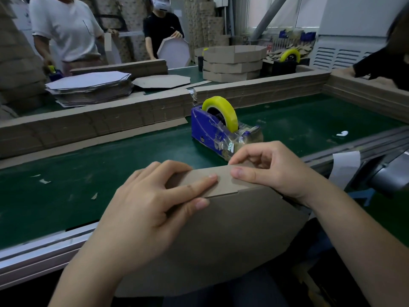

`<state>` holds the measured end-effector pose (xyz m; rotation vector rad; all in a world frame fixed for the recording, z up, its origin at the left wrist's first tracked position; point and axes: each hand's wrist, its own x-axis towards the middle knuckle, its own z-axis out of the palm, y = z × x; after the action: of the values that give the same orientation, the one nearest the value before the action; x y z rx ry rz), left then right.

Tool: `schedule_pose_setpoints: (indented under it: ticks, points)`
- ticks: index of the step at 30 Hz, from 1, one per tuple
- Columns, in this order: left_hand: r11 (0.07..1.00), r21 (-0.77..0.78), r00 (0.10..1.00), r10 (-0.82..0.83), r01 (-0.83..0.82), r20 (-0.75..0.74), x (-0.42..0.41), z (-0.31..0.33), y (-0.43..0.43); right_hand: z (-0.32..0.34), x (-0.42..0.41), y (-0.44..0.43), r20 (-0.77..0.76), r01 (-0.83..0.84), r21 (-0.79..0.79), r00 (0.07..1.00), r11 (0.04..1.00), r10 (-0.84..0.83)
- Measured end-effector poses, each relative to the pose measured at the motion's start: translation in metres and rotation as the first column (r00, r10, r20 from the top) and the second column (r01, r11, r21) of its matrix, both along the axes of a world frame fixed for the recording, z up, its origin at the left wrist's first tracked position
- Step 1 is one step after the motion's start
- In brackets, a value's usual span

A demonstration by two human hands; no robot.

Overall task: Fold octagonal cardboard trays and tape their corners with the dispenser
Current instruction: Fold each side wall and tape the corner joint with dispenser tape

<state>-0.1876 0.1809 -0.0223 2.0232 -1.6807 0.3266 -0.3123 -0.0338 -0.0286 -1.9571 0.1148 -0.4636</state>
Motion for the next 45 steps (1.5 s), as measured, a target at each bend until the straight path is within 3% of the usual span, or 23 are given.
schedule_pose_setpoints:
  ticks: [2, 6, 8, 10, 12, 14, 18, 23, 28, 31, 37, 45]
  points:
    - [1.000, 0.001, 0.996, -0.006, 0.006, 0.087, -0.001, 0.000, -0.002, -0.003, 0.000, -0.001, 0.024, 0.015, -0.009, 1.000, 1.000, -0.015]
    - [1.000, -0.018, 0.997, -0.003, 0.004, 0.081, -0.003, -0.002, -0.008, -0.001, 0.002, -0.012, -0.024, 0.036, -0.062, 0.999, 0.997, -0.037]
    - [1.000, -0.012, 0.997, 0.005, -0.004, 0.073, -0.003, -0.003, -0.010, -0.001, 0.012, -0.027, 0.030, 0.162, -0.024, 0.986, 0.986, -0.161]
    - [1.000, -0.012, 0.997, 0.012, -0.011, 0.070, -0.005, -0.003, -0.011, -0.003, 0.029, -0.053, 0.062, 0.424, -0.032, 0.905, 0.905, -0.421]
    - [1.000, -0.019, 0.998, 0.016, -0.015, 0.058, -0.006, -0.003, -0.012, -0.003, 0.046, -0.078, -0.053, 0.591, -0.178, 0.793, 0.787, -0.607]
    - [1.000, -0.027, 0.999, 0.017, -0.016, 0.044, -0.007, -0.003, -0.011, -0.005, 0.058, -0.093, -0.230, 0.561, -0.235, 0.761, 0.794, -0.606]
    - [0.999, -0.045, 0.999, 0.016, -0.014, 0.035, -0.006, -0.004, -0.010, -0.002, 0.065, -0.099, -0.358, 0.522, -0.098, 0.776, 0.848, -0.519]
    - [0.999, -0.048, 0.999, 0.012, -0.010, 0.042, -0.005, -0.004, -0.010, 0.006, 0.062, -0.102, -0.428, 0.567, 0.286, 0.797, 0.772, -0.426]
    - [0.999, -0.044, 0.999, 0.011, -0.009, 0.043, -0.005, -0.004, -0.011, 0.013, 0.060, -0.102, -0.455, 0.585, 0.408, 0.796, 0.701, -0.399]
    - [0.999, -0.047, 0.999, 0.005, -0.003, 0.042, -0.003, -0.005, -0.012, 0.012, 0.056, -0.099, -0.416, 0.589, 0.434, 0.802, 0.682, -0.428]
    - [0.998, -0.059, 0.999, 0.005, -0.003, 0.033, -0.002, -0.007, -0.013, -0.009, 0.050, -0.096, -0.195, 0.480, 0.626, 0.860, 0.615, -0.472]
    - [0.999, -0.044, 1.000, 0.010, -0.009, 0.021, 0.001, -0.007, -0.014, -0.038, 0.044, -0.092, 0.029, 0.332, 0.748, 0.849, 0.575, -0.527]
